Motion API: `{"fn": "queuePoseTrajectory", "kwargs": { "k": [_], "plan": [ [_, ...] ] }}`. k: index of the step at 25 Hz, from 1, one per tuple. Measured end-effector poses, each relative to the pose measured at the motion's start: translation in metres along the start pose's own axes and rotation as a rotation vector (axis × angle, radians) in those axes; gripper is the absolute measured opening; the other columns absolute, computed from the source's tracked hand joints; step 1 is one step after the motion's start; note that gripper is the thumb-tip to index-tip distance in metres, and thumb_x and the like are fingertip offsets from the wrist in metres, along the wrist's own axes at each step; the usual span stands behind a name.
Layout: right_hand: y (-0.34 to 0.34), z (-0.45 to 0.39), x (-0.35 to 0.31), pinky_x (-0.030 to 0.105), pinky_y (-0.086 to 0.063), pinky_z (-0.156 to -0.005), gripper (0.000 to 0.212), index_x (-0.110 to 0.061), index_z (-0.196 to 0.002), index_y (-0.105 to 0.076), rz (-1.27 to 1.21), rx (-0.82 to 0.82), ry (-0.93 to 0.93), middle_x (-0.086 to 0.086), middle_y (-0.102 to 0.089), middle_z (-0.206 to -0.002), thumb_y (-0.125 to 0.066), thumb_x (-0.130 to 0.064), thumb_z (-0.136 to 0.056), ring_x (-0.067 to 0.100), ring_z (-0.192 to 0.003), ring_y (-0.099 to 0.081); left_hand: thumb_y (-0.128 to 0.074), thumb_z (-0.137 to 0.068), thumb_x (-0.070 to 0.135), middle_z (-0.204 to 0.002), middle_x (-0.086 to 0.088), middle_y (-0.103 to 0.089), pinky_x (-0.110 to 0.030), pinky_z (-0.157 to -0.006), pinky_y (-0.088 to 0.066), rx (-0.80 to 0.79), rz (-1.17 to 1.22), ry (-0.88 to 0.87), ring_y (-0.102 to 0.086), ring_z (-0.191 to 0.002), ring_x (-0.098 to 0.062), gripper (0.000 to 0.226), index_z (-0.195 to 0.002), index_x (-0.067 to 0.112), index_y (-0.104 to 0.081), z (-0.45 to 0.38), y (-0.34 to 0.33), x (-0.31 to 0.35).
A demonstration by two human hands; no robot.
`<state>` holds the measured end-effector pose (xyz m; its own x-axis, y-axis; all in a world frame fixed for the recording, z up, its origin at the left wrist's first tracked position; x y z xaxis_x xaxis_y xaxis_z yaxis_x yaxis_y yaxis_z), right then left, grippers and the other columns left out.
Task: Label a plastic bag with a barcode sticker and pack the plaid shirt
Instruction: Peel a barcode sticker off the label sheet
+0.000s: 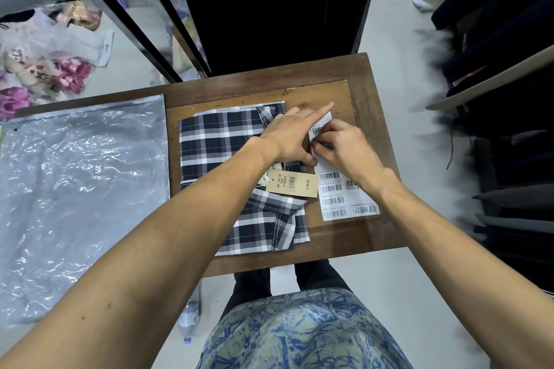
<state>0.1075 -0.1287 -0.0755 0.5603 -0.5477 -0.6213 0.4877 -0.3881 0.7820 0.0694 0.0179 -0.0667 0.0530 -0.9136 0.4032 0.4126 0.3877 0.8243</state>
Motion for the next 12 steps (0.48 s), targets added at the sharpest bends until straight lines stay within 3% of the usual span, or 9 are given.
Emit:
{"fn": "queuePoseTrajectory", "kwargs": {
  "k": [9, 12],
  "plan": [
    [-0.0025, 0.0019, 0.0048, 0.030, -0.053, -0.078, 0.014, -0.006, -0.091, -0.080, 0.013, 0.036, 0.079, 0.007, -0.067, -0.095, -0.075, -0.019, -0.089, 0.022, -0.083, -0.066, -0.087, -0.069, 0.048, -0.160, 0.000, -0.038, -0.043, -0.113, -0.031, -0.004, -0.016, -0.006, -0.033, -0.142, -0.024, 0.126, -0.162, 0.034, -0.002, 0.0001, -0.0002, -0.0011],
    [-0.0015, 0.0006, 0.0062, 0.035, -0.055, -0.077, 0.014, -0.003, -0.090, -0.080, 0.040, 0.034, 0.125, 0.009, -0.067, -0.094, -0.074, -0.016, -0.090, 0.023, -0.082, -0.066, -0.087, -0.069, 0.048, -0.159, 0.000, -0.038, -0.042, -0.113, -0.031, -0.004, -0.012, -0.008, -0.032, -0.142, -0.024, 0.126, -0.162, 0.033, -0.003, 0.0002, -0.0009, -0.0012]
  ]
}}
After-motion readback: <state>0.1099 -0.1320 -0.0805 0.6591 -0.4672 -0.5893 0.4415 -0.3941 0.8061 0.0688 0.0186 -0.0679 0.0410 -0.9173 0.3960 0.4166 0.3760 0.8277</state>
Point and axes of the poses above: each hand's wrist, its own z-axis away from the middle knuckle, its own y-axis out of the back of the hand, x = y × z, the point moved 3 cm from there along -z, towards the middle knuckle
